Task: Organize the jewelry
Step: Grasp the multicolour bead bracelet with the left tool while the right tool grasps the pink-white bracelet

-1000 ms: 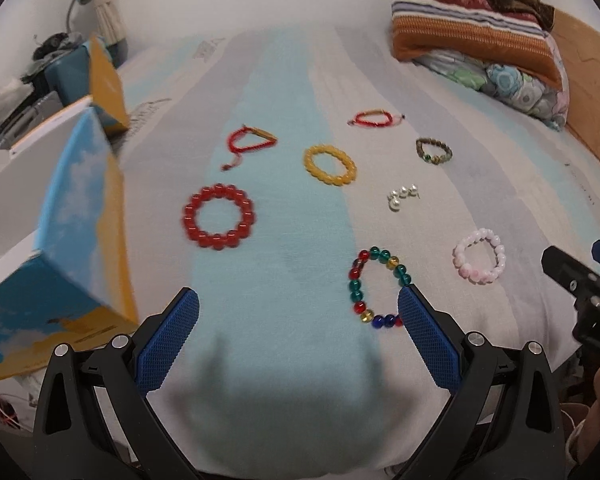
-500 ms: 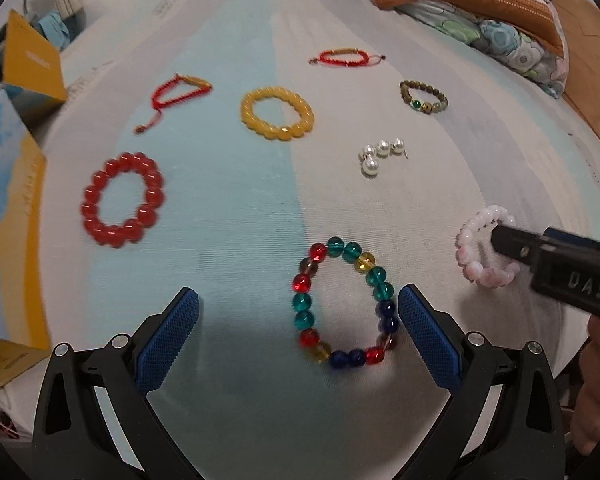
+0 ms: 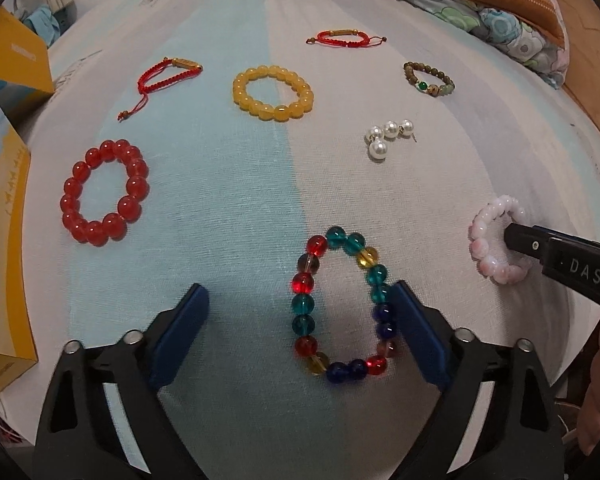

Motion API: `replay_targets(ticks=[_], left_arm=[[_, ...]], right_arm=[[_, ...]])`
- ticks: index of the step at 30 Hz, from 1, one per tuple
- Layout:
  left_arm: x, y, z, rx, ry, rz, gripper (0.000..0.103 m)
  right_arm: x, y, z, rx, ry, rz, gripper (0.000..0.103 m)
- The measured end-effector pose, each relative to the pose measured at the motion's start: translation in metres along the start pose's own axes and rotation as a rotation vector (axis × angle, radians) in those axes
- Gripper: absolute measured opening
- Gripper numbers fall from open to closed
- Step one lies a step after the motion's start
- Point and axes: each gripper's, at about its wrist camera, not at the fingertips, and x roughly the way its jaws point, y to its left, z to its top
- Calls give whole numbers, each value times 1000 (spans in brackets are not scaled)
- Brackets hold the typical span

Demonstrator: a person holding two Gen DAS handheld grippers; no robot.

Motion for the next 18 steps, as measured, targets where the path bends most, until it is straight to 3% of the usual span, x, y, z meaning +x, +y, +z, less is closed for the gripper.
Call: replay_targets(ticks=[4,11,12,18], left_arm=[[-4,2,-1,15,-5,7,60],[-10,18,-5,-2,-9,-19,15],[-12,18,-5,-5,-14,-29,11],[-18,22,-8,-24,-28,-51,9]], right_arm=[[3,-1,3,3,2,-10,11],[1,-1,5,11,-9,-18,11],[1,-1,6,14,-13,-16,11],[-7,-1,7,11,-59,-2,11]])
